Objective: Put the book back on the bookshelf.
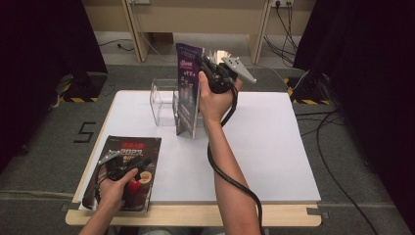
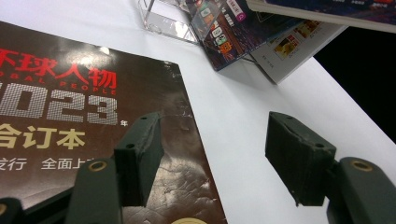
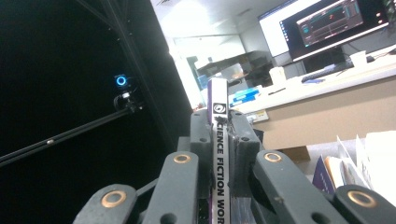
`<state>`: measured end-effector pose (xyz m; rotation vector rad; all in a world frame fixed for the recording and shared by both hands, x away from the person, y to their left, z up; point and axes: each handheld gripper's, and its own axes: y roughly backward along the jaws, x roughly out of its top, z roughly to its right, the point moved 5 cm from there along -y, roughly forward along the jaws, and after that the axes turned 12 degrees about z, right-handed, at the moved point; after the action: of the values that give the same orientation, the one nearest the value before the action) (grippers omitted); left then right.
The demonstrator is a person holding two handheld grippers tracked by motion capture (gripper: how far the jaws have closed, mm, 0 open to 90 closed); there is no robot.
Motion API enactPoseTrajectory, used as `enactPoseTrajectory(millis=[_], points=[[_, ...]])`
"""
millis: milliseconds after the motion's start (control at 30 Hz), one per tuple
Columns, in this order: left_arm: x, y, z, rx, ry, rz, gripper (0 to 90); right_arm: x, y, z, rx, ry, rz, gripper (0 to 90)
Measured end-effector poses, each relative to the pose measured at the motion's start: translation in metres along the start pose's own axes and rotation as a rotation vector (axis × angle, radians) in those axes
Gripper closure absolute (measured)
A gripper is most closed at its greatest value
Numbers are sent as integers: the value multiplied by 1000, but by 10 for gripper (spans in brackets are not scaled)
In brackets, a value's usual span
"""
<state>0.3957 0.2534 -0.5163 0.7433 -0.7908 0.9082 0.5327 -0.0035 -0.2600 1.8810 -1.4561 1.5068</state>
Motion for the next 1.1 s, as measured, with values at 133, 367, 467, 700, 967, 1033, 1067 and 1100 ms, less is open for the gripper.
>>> enactPoseTrajectory(millis=[133,367,467,700,967,1033,1067,1100], points=[[-1,0,0,-1,1,-1,357,-2,-7,3,-18,10,9,829],[-2,-1,0,-4,5,-6,357,-15,-13,12,-54,45,-8,828],[-3,-1,-1,-4,5,-8,358,-26,-10,15,-64,77,-30,828],[-4,-2,-1,-3,9,-12,358,-56,3,17,-56,164,-90,827],[-5,-2,-1,-5,11,-13,359,-70,21,15,-32,204,-112,824],[-4,-1,-1,-2,12,-11,359,-70,28,14,-24,206,-120,822],[-4,-2,-1,-2,13,-11,359,-70,31,15,-20,211,-127,820],[-4,-2,-1,-2,12,-11,359,-70,35,15,-17,211,-139,818]])
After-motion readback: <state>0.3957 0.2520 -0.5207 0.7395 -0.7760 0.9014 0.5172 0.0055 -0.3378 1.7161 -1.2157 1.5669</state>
